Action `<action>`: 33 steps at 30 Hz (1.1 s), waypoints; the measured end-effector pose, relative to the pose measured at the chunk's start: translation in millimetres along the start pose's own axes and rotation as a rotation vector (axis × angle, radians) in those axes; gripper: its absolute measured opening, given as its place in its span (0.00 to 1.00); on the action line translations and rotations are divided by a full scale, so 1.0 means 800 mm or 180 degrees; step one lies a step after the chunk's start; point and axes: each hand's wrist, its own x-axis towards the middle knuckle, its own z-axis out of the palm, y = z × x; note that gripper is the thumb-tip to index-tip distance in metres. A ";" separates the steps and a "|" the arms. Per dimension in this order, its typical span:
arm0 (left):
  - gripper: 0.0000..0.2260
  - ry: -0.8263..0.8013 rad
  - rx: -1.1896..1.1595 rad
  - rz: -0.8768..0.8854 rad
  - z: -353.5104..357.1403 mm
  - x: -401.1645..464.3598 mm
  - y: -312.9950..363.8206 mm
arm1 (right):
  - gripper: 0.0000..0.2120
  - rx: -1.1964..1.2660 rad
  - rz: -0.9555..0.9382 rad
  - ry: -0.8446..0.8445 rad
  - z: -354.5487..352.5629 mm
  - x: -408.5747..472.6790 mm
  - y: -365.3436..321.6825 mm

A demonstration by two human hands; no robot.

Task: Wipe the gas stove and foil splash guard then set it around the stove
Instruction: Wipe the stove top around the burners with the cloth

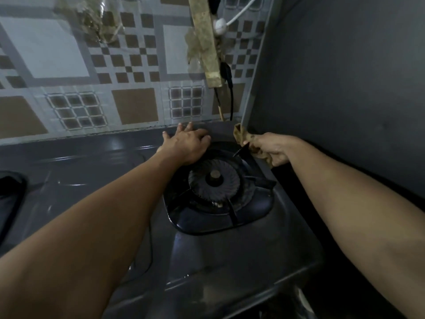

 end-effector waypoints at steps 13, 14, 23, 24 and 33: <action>0.31 0.0629 -0.0180 0.0168 -0.003 -0.016 0.002 | 0.18 0.0109 0.0095 0.0012 0.020 -0.160 0.119; 0.32 0.0721 -0.0144 0.0211 -0.005 -0.021 0.001 | 0.21 -0.0229 0.0040 0.0059 0.027 -0.174 0.120; 0.33 0.0169 0.0397 0.0823 -0.004 -0.099 0.030 | 0.34 -0.2760 -0.0141 0.1351 0.136 -0.246 0.141; 0.32 0.0062 0.0413 0.0819 0.002 -0.105 0.030 | 0.34 -0.2851 -0.0272 0.1520 0.164 -0.254 0.138; 0.26 0.0198 0.0326 0.0571 0.021 -0.111 0.024 | 0.30 -0.2262 -0.0239 0.2273 0.152 -0.247 0.164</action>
